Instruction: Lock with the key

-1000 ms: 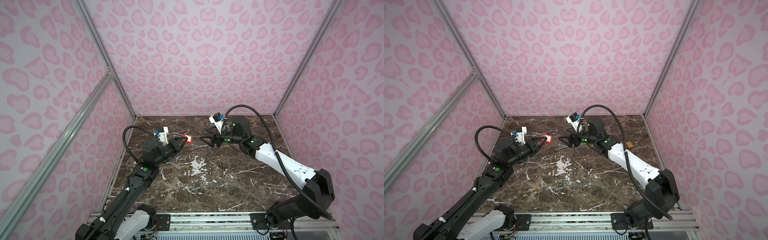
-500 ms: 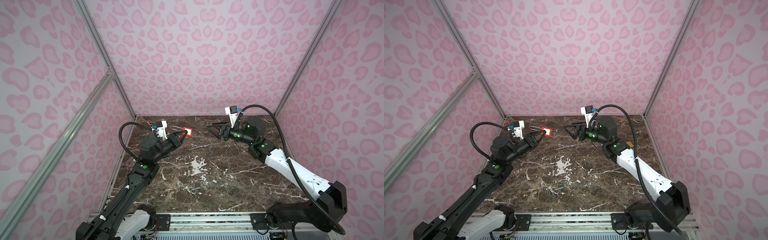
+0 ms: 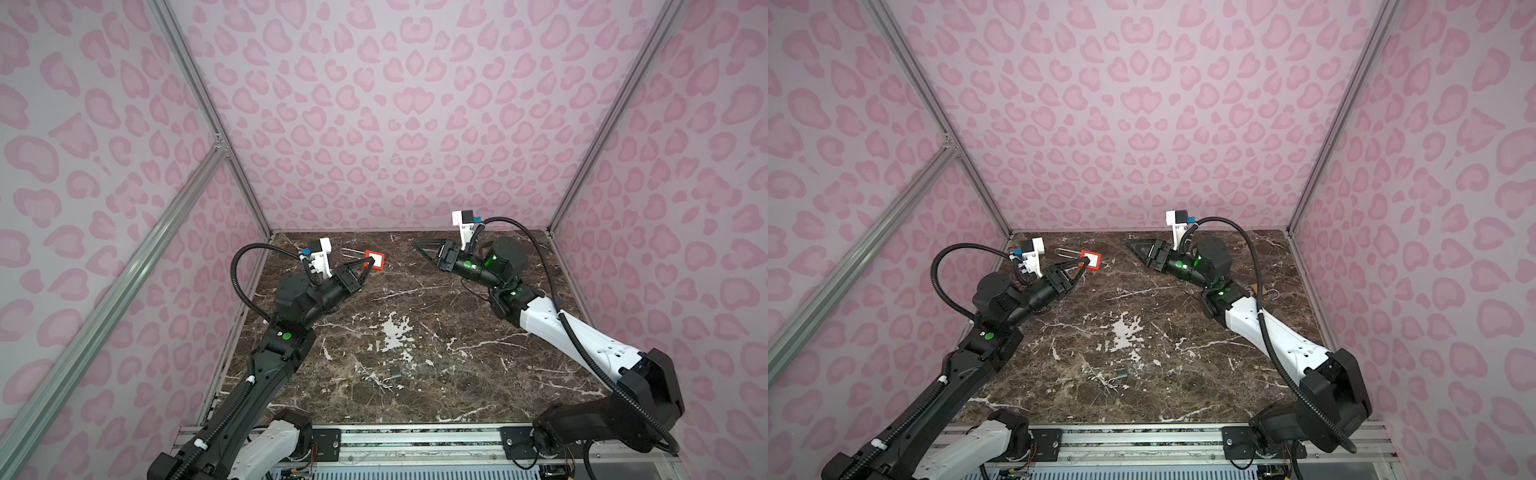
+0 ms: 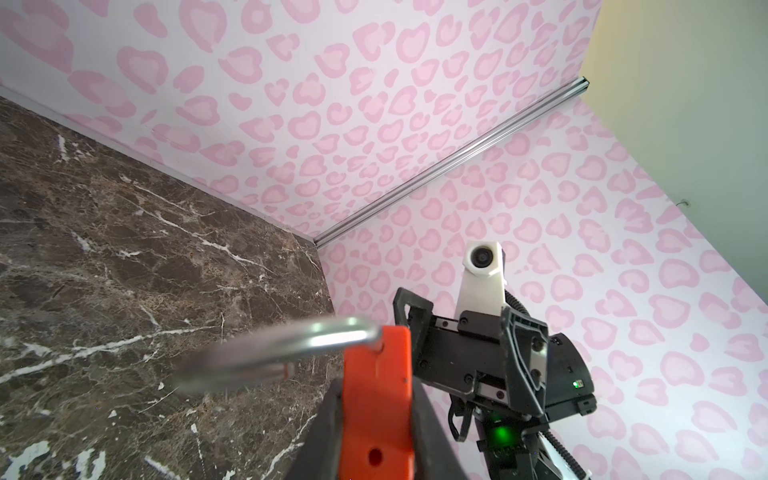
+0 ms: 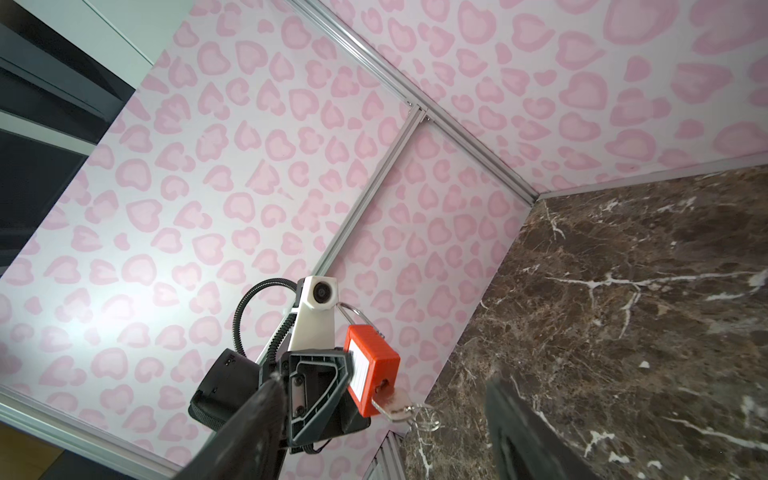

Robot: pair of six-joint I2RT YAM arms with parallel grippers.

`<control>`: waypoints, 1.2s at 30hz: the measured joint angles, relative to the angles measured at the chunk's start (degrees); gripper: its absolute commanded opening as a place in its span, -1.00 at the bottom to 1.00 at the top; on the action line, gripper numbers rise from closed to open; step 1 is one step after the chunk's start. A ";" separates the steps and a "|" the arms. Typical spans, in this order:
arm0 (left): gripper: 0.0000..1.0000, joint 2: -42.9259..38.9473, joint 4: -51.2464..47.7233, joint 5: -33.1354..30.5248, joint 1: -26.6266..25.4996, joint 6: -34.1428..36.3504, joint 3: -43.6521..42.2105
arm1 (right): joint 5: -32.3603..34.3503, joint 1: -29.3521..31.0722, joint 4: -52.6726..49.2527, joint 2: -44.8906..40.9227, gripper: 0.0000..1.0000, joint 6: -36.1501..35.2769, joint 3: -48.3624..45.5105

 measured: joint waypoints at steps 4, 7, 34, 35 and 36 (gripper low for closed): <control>-0.83 0.02 0.94 0.85 0.00 -1.14 0.26 | -0.04 0.83 2.73 2.01 0.55 2.12 -0.28; -0.83 0.22 2.36 1.14 0.00 -2.25 0.26 | 0.85 2.23 4.55 3.87 0.55 3.23 -0.15; -0.83 1.84 8.26 2.80 -0.02 -5.86 -0.07 | 0.09 7.91 21.70 12.83 0.07 10.01 2.21; -0.83 1.86 8.37 2.78 -0.02 -5.95 -0.09 | -0.15 8.00 22.36 13.05 0.03 10.82 2.21; -0.83 1.90 8.59 2.78 -0.02 -5.95 -0.09 | -0.15 8.09 22.75 13.14 -0.02 10.91 2.23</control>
